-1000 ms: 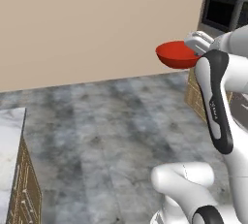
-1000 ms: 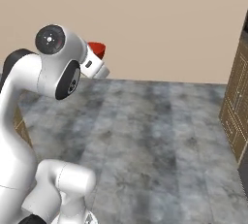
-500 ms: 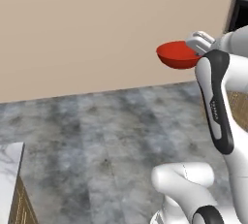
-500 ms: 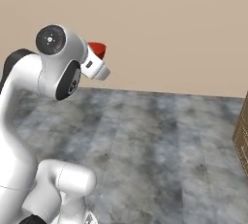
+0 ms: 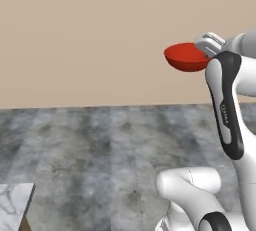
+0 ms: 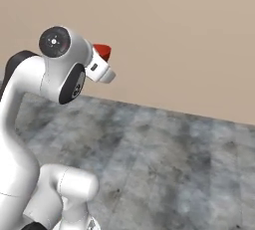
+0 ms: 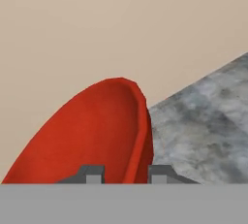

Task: Take the smaller bowl and place it next to the appetizer plate on the dining counter , and place the larger bowl next to the plate with cooked food.

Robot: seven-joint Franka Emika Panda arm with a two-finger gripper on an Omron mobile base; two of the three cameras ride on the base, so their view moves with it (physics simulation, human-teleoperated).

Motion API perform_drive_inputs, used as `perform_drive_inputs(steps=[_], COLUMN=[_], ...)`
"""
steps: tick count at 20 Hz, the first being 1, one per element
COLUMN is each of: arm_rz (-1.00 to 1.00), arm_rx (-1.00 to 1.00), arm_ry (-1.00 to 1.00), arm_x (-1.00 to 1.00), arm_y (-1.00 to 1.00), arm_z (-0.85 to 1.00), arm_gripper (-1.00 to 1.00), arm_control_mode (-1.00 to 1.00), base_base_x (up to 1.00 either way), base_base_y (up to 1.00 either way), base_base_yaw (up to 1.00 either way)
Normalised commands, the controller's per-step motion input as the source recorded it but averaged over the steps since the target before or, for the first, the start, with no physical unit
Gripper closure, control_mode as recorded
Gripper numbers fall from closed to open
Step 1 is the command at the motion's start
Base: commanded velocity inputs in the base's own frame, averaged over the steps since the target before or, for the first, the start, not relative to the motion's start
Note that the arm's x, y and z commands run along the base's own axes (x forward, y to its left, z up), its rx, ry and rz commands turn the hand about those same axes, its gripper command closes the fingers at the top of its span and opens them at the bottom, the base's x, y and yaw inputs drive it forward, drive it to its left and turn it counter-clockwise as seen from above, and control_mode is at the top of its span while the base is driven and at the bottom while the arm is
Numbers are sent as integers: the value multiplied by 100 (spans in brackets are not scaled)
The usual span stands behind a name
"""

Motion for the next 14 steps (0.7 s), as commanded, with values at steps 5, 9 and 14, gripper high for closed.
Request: perform_drive_inputs(steps=[5, 9, 14], arm_rz=[0, 0, 0], arm_rx=[0, 0, 0], arm_ry=[0, 0, 0], arm_x=[0, 0, 0], arm_y=[0, 0, 0], arm_z=[0, 0, 0], arm_gripper=[100, 100, 100], arm_control_mode=[100, 100, 100], base_base_x=[100, 100, 100], base_base_y=[29, 50, 73], base_base_yaw=[45, 44, 43])
